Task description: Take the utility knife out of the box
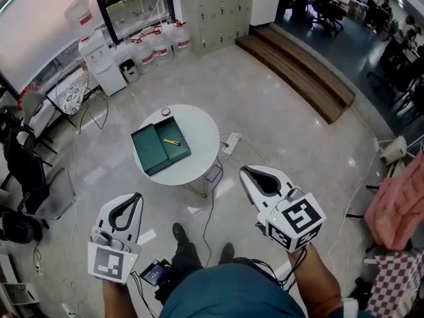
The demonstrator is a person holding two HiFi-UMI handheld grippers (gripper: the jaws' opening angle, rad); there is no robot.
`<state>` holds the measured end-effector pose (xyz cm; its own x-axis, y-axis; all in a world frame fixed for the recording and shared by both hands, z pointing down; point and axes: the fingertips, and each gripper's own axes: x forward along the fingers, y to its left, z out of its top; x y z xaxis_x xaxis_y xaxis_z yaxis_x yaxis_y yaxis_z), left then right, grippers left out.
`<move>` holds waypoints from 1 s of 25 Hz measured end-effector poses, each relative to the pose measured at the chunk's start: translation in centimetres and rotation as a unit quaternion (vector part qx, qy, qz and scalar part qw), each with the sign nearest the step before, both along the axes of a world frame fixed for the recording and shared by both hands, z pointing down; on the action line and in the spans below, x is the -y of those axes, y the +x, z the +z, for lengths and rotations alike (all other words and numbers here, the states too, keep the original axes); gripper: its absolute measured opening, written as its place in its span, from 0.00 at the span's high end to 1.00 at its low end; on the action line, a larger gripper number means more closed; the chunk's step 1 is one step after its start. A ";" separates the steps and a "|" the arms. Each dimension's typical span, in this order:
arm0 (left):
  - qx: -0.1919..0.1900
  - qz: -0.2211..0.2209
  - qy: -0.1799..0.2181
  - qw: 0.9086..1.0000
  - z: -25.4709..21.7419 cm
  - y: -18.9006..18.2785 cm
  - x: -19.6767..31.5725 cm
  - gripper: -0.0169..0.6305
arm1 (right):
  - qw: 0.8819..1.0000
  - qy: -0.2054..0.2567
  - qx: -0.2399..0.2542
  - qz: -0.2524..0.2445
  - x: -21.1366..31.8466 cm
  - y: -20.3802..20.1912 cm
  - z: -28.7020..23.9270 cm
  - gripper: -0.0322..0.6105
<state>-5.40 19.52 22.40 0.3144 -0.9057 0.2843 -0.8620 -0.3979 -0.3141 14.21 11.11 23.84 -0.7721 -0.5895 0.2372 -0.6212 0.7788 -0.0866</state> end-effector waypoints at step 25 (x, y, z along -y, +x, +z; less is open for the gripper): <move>-0.029 0.174 0.010 0.984 0.0 -15.6 20.6 0.95 | 0.986 0.004 -0.035 0.164 12.5 -14.2 -2.1 0.89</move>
<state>-21.03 -1.04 22.42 0.6221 -0.7451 0.2404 -0.6908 -0.6669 -0.2794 -0.01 -1.39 21.77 -0.5214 -0.8069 0.2778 -0.8441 0.5354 -0.0291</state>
